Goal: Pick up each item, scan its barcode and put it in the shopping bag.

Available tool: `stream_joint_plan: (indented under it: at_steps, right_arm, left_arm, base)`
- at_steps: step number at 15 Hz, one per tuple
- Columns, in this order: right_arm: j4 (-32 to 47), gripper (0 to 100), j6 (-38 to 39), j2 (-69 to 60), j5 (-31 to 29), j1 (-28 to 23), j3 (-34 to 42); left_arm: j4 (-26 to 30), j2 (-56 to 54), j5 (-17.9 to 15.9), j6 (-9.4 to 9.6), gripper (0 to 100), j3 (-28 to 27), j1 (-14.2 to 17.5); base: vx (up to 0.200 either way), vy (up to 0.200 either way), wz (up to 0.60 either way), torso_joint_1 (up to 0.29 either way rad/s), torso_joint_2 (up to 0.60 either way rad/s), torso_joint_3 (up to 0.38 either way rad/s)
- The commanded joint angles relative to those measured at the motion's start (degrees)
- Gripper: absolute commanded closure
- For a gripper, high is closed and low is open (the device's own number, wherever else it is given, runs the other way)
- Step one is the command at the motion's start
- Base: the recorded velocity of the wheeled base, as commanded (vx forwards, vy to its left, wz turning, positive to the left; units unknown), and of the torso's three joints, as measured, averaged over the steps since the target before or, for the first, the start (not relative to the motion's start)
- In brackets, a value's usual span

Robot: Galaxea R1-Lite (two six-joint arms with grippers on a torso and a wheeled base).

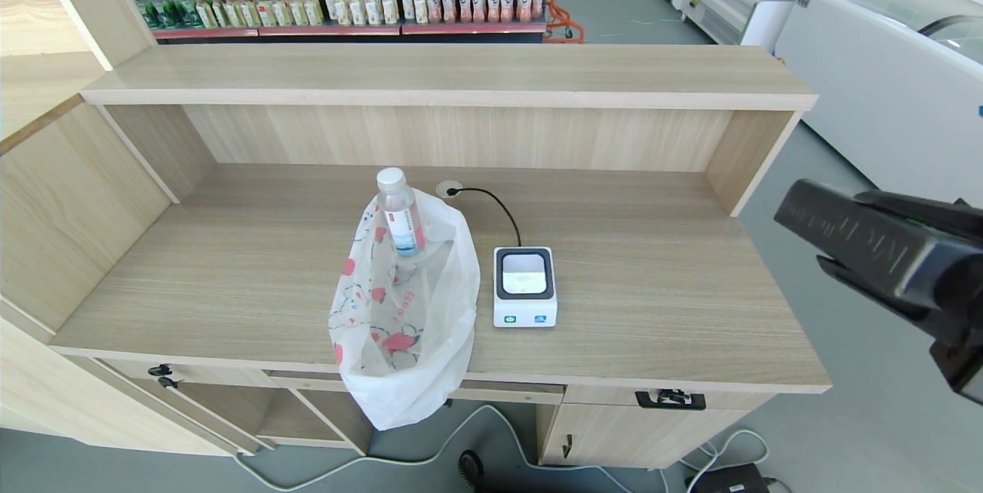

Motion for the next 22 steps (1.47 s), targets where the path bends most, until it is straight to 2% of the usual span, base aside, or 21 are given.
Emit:
stream_joint_plan:
  at_steps: [1, 3, 4, 5, 7, 8, 10, 12, 14, 22]
  right_arm:
    - [0.2, 100, 13.7, 3.6, 1.0, -12.0, 0.5]
    - [0.9, 100, 32.2, 4.0, 0.8, -12.1, 0.5]
    - [2.1, 100, 39.3, 4.6, -1.8, -11.9, 0.6]
    - [3.4, 100, 46.8, 5.2, -4.8, -10.1, 0.8]
    - [3.4, 100, 72.5, 5.9, -10.5, -4.2, -1.1]
    - [3.9, 100, 80.3, 6.8, -13.3, -2.2, -2.3]
    - [3.0, 100, 99.5, 12.3, -14.6, 0.4, -4.1]
    - [0.3, 100, 104.2, 18.9, -14.8, 0.5, -6.5]
    - [-7.5, 100, 104.6, 26.4, -16.2, 0.6, -7.8]
    - [-8.9, 100, 104.5, 30.7, -18.8, 3.2, -11.0]
  left_arm:
    - [0.0, 0.0, 0.0, -0.01, 0, 0.0, 0.0]
    - [0.0, 0.0, 0.0, -0.01, 0, 0.0, 0.0]
    - [0.0, 0.0, 0.0, -0.01, 0, 0.0, 0.0]
    - [0.0, 0.0, 0.0, -0.01, 0, 0.0, 0.0]
    - [0.0, 0.0, 0.0, -0.01, 0, 0.0, 0.0]
    - [0.0, 0.0, 0.0, -0.01, 0, 0.0, 0.0]
    - [0.0, 0.0, 0.0, -0.01, 0, 0.0, 0.0]
    - [-0.1, 0.0, 0.0, -0.01, 0, 0.0, 0.0]
    - [0.0, 0.0, 0.0, -0.01, 0, 0.0, 0.0]
    - [0.0, 0.0, 0.0, -0.01, 0, 0.0, 0.0]
  base:
    - [0.0, 0.0, 0.0, 0.0, 0.0, 0.0]
    - [0.0, 0.0, 0.0, 0.0, 0.0, 0.0]
    - [0.0, 0.0, 0.0, 0.0, 0.0, 0.0]
    - [0.0, 0.0, 0.0, 0.0, 0.0, 0.0]
    - [0.0, 0.0, 0.0, 0.0, 0.0, 0.0]
    - [0.0, 0.0, 0.0, 0.0, 0.0, 0.0]
    - [0.0, 0.0, 0.0, 0.0, 0.0, 0.0]
    - [0.0, 0.0, 0.0, 0.0, 0.0, 0.0]
    - [0.0, 0.0, 0.0, 0.0, 0.0, 0.0]
    - [0.0, 0.0, 0.0, 0.0, 0.0, 0.0]
